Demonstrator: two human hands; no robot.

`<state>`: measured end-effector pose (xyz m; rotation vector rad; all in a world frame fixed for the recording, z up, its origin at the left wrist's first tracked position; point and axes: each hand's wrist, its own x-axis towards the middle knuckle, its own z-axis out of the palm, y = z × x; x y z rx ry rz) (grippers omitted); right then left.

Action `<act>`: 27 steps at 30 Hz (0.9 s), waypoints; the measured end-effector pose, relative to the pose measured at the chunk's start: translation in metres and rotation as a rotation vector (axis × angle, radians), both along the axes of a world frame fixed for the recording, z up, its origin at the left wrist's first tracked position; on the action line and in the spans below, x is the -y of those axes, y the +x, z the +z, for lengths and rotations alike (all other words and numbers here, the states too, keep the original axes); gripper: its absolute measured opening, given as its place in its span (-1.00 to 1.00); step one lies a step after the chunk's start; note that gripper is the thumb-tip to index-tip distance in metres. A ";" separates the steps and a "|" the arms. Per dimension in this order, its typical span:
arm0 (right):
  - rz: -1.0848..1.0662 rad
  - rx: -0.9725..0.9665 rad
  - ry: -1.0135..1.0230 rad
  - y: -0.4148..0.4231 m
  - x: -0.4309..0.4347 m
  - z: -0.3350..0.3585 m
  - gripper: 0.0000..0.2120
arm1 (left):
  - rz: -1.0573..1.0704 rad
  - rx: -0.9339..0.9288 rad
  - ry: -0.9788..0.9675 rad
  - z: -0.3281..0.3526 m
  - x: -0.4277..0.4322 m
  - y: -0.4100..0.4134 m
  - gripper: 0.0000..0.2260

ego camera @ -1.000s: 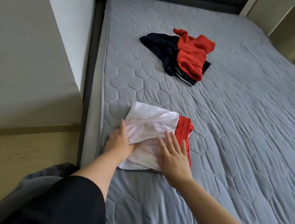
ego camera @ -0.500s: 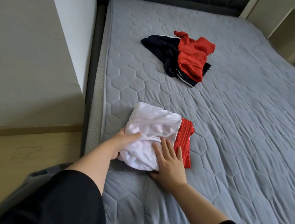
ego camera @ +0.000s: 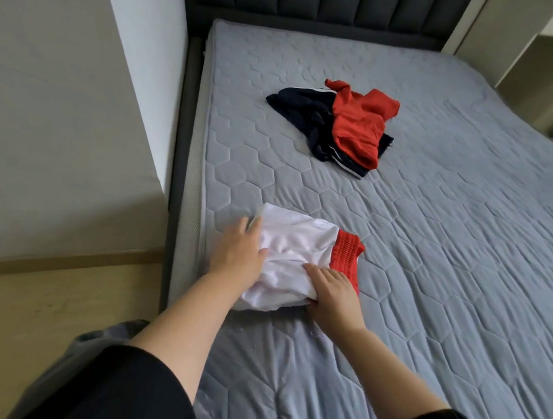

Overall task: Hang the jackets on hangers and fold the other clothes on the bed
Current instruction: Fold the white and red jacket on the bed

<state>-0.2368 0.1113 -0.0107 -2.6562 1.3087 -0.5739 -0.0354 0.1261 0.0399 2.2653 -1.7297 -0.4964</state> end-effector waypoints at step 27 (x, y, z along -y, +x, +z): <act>0.502 -0.234 -0.191 0.316 -0.040 0.216 -0.74 | 0.076 0.592 -0.020 0.184 -0.136 0.237 -0.82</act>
